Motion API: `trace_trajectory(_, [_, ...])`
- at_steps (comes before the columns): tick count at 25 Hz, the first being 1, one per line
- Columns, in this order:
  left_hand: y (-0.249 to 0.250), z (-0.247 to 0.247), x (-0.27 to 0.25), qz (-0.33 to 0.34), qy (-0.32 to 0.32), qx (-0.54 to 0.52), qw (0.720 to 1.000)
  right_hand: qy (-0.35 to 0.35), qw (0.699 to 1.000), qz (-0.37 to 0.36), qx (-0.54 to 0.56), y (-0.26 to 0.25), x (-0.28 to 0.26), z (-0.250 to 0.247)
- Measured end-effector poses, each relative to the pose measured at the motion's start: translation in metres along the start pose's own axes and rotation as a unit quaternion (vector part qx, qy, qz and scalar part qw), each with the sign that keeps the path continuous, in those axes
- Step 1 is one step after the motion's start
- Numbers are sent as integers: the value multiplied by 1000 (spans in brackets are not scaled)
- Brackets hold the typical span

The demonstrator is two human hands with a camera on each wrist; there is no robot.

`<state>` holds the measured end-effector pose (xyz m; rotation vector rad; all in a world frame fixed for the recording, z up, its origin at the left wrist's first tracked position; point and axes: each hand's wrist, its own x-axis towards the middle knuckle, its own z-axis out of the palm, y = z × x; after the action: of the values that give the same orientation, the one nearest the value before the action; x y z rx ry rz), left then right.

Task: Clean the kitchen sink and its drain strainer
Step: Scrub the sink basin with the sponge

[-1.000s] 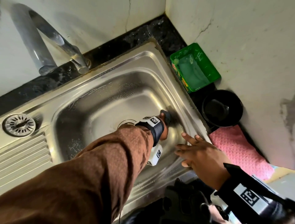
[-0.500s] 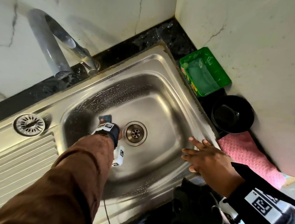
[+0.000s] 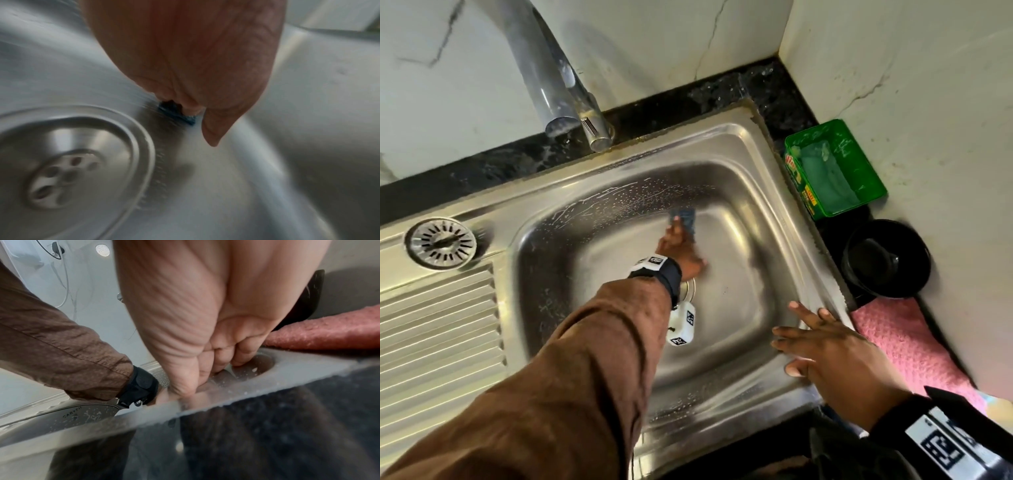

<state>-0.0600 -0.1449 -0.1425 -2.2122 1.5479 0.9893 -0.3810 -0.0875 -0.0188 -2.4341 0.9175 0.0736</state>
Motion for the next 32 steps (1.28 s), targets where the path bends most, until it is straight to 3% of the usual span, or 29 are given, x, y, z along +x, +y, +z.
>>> trace_trajectory(4, [63, 12, -23, 216, -9, 137, 967, -41, 999, 4, 4, 1, 3, -3])
trace_trajectory(8, [32, 40, -35, 345, -31, 202, 916, -34, 999, -3, 20, 1, 4, -4])
trace_trajectory(10, [19, 46, -35, 365, -33, 193, 910, -41, 999, 5, 28, 0, 4, -5])
trace_trajectory(14, [35, 37, -40, 348, 37, 258, 900, -56, 998, 25, 31, -9, 6, -13])
trace_trajectory(17, [51, 26, -39, 313, 70, 243, 915, -109, 993, 35, 22, -12, 10, -19])
trace_trajectory(20, [39, 5, -37, 175, 121, 206, 955, -134, 990, 33, 25, -10, 13, -19])
trace_trajectory(22, [19, -2, -40, 78, 116, 150, 979, -154, 987, 33, 19, -10, 12, -18])
trace_trajectory(25, [-6, -4, -42, 62, 114, 157, 979, -171, 984, 45, 2, -16, 17, -28])
trace_trajectory(29, [-30, -12, -49, -34, 129, -45, 990, -199, 978, 61, -14, -29, 18, -38])
trace_trajectory(30, [-35, -13, -54, -65, 144, -122, 980, -198, 978, 60, -12, -28, 18, -36])
trace_trajectory(32, [-40, -14, -70, -108, 182, -290, 933, -188, 981, 55, -1, -28, 19, -36])
